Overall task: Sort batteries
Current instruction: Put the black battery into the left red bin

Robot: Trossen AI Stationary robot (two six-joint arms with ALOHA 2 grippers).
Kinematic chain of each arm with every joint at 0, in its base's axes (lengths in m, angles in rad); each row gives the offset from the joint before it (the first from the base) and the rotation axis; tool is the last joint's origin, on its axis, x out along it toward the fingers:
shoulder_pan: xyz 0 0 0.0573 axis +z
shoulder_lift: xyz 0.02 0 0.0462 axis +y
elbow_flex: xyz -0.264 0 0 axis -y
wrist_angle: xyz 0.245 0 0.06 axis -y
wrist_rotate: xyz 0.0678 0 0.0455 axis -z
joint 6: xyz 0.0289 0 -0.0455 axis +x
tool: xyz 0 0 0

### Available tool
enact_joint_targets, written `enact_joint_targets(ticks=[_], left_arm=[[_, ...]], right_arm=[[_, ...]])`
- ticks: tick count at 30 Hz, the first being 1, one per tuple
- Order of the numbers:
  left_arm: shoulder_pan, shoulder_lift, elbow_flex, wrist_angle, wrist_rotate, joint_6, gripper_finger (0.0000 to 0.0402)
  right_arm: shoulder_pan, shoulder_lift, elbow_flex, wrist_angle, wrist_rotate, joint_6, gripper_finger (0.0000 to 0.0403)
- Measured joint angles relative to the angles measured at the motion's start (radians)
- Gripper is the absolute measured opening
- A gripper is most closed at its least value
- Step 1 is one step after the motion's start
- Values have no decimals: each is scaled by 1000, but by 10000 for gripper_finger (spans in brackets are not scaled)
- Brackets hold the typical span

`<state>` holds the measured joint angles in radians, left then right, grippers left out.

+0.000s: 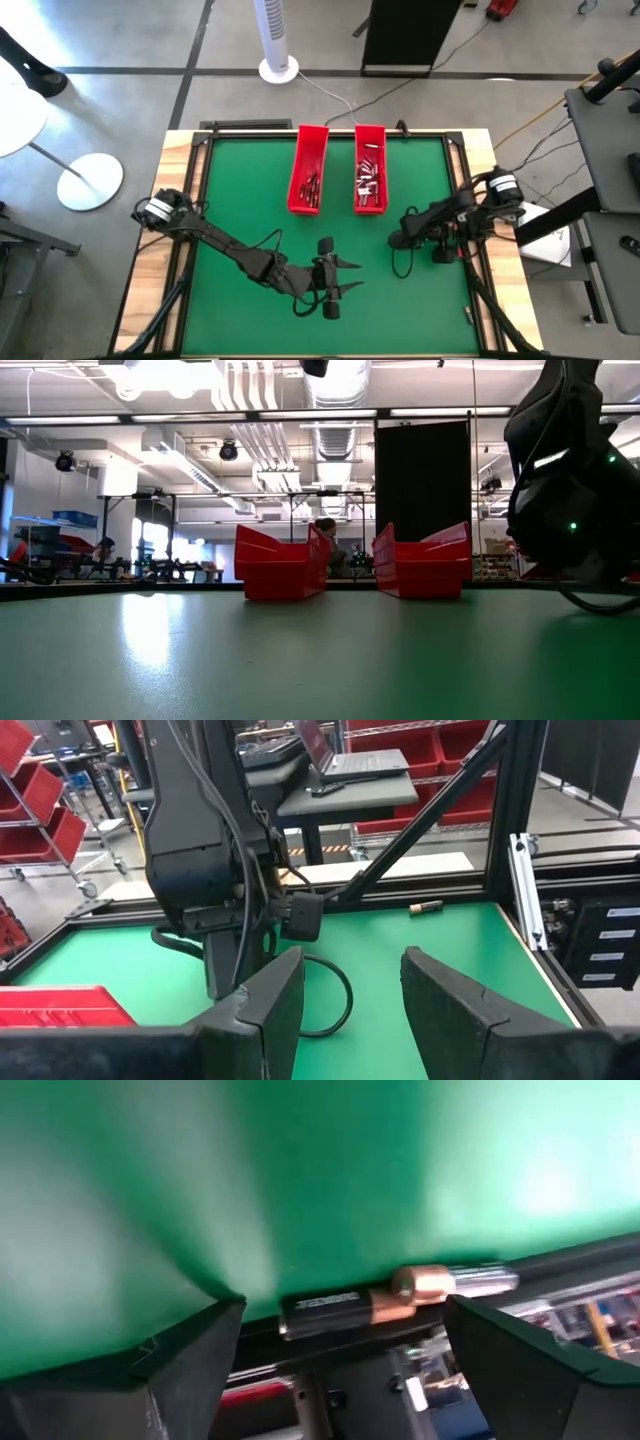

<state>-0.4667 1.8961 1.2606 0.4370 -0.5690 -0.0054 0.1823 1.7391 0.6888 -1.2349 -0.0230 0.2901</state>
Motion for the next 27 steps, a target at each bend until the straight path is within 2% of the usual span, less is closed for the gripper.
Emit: enact_joint_targets(ticks=[7, 12, 20, 27], left_arm=[[0, 0, 0, 0, 0, -4, 149], [0, 0, 0, -4, 0, -4, 149], [0, 0, 0, -8, 0, -4, 149], [0, 0, 0, -8, 0, -5, 149]], right_arm=[[-13, 7, 8, 13, -77, -18, 341], [-13, -90, 72, 39, -105, -15, 331], [-38, -219, 88, -63, -102, 74, 326], [-46, -199, 88, -56, -115, 104, 318]])
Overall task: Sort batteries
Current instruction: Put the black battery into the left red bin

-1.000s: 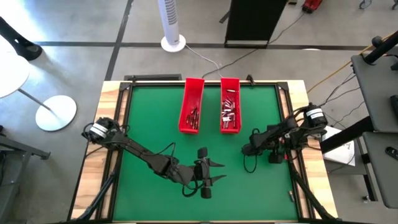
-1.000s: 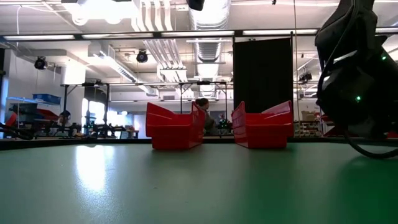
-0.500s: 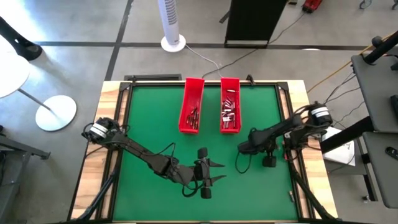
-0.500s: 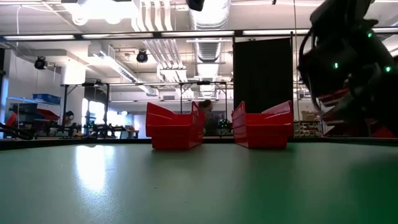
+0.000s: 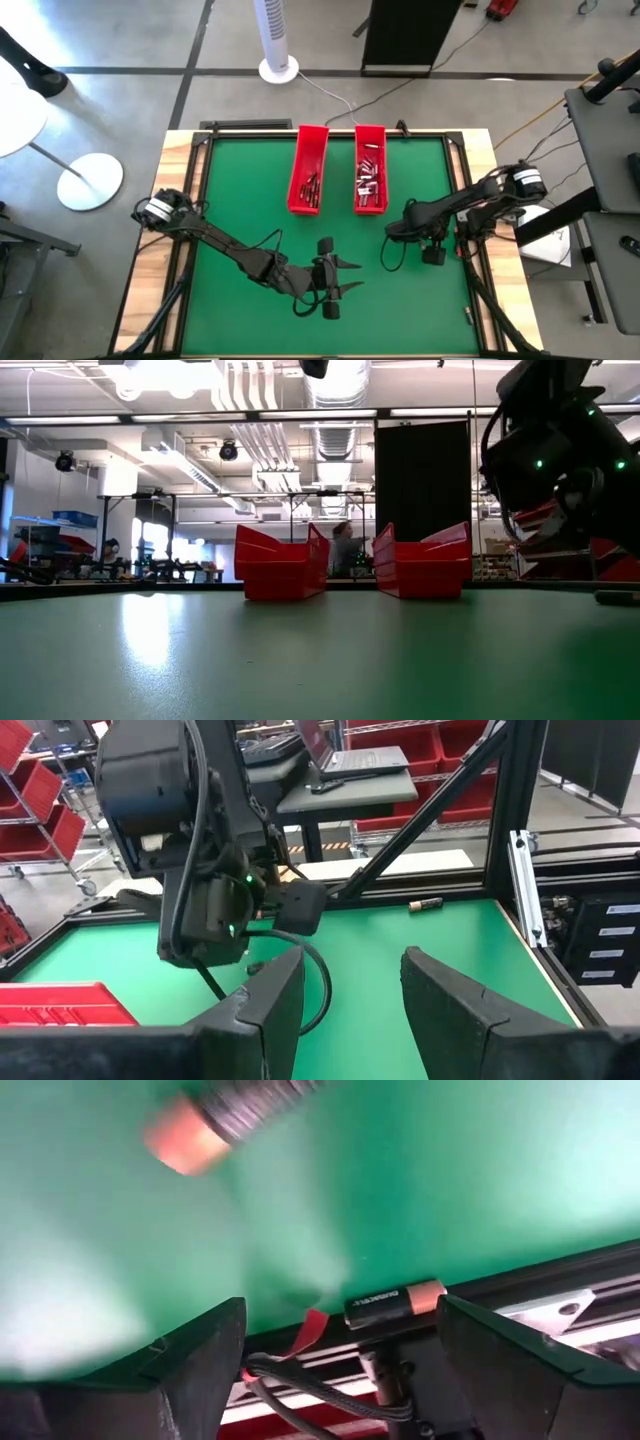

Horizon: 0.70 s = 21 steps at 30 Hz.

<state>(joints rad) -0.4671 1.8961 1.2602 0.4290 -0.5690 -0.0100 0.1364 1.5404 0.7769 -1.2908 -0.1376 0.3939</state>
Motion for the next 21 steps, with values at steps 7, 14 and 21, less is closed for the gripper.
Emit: enact_joint_targets(ticks=[7, 14, 21], left_arm=[[-2, 0, 0, 3, 0, -3, 149], [-22, 0, 13, -52, 1, -5, 149], [-24, 0, 18, -82, 2, -25, 149]], right_arm=[[-30, 123, -5, -7, 41, -73, 317], [-97, 199, -60, 30, 21, -133, 310], [-173, 258, -87, 48, -24, -196, 315]])
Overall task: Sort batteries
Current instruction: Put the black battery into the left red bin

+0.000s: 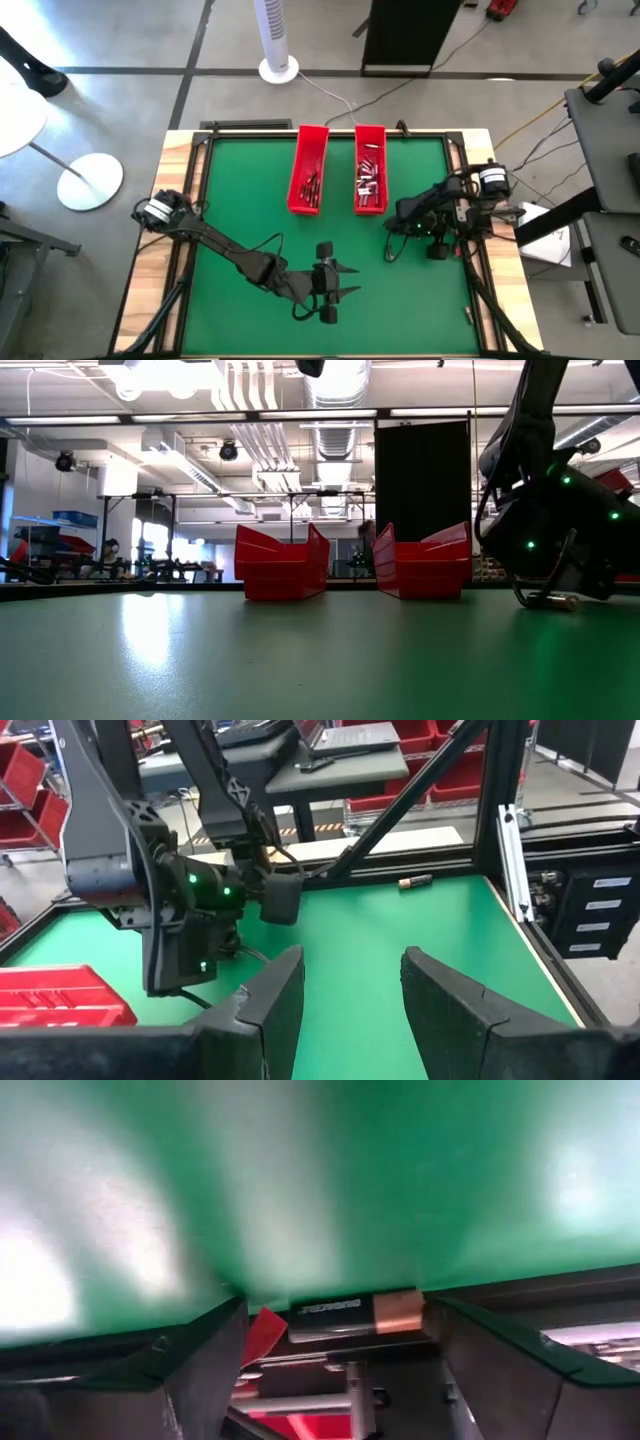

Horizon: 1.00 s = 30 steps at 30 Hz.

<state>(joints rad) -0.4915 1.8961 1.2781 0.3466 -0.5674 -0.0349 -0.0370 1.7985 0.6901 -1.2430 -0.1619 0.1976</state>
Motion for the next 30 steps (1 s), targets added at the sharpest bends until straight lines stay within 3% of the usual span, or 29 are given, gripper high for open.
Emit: enact_joint_targets(ticks=[10, 20, 30], left_arm=[[0, 0, 0, 1, 0, 0, 149], [1, 0, 0, -6, -1, -5, 149], [2, 0, 0, -7, -1, -8, 149]], right_arm=[[-16, -21, 32, -35, -32, 11, 298], [-40, -22, 30, -37, -75, -13, 305], [-44, -41, 73, -78, -66, 24, 279]])
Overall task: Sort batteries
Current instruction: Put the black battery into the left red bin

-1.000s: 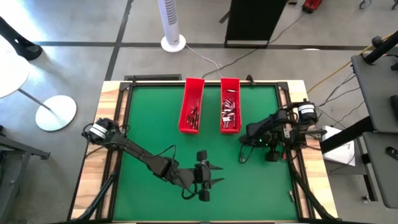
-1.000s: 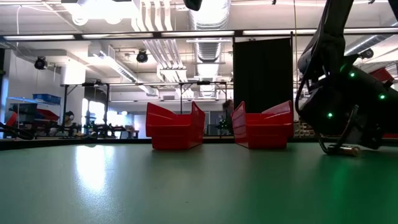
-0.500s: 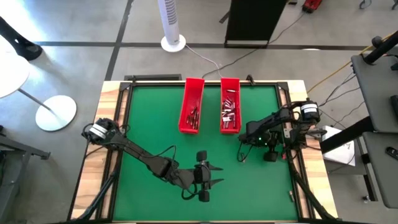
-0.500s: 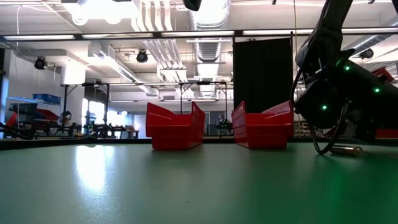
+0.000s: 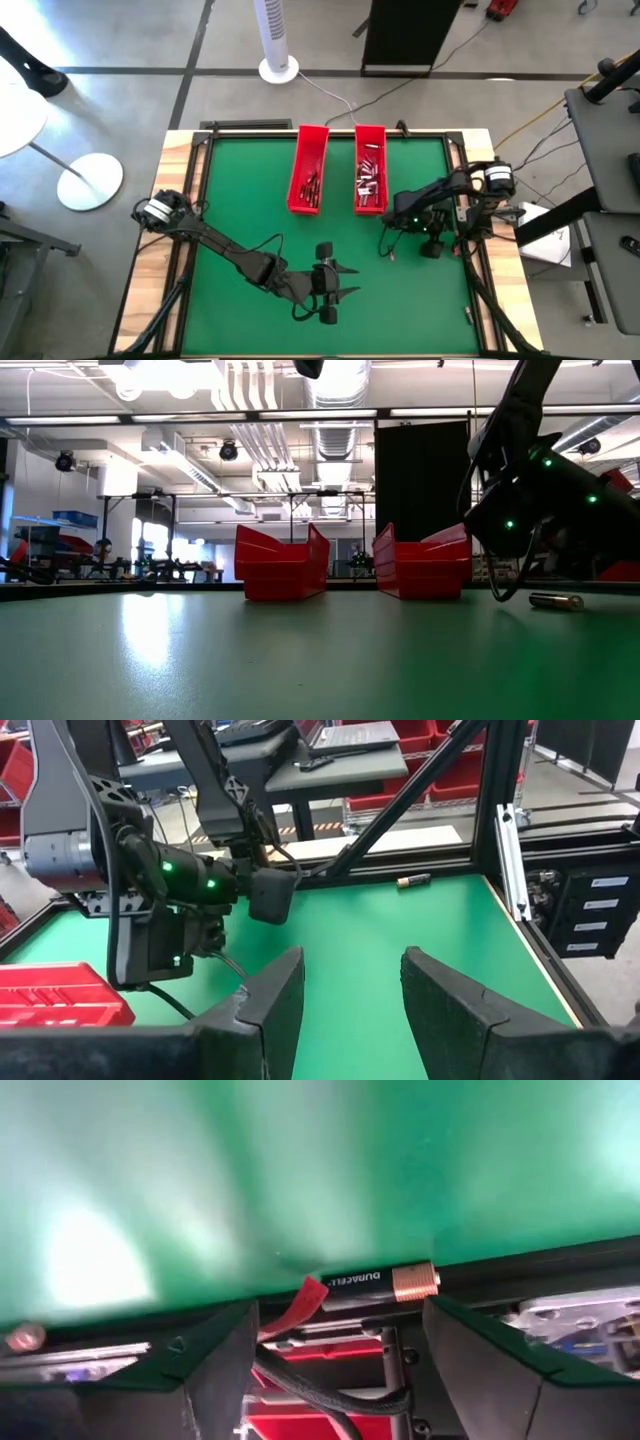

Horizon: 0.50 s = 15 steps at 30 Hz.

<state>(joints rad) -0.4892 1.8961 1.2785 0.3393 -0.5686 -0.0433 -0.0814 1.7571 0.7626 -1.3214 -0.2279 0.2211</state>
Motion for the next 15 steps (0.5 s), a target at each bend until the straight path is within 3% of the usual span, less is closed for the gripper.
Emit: enact_joint_targets(ticks=[8, 15], left_arm=[[0, 0, 0, -18, 0, 0, 149], [0, 0, 0, -18, 0, 2, 149]], right_arm=[[42, -104, -1, 26, 1, 317, 210], [281, -336, 3, 26, -12, 667, 131]])
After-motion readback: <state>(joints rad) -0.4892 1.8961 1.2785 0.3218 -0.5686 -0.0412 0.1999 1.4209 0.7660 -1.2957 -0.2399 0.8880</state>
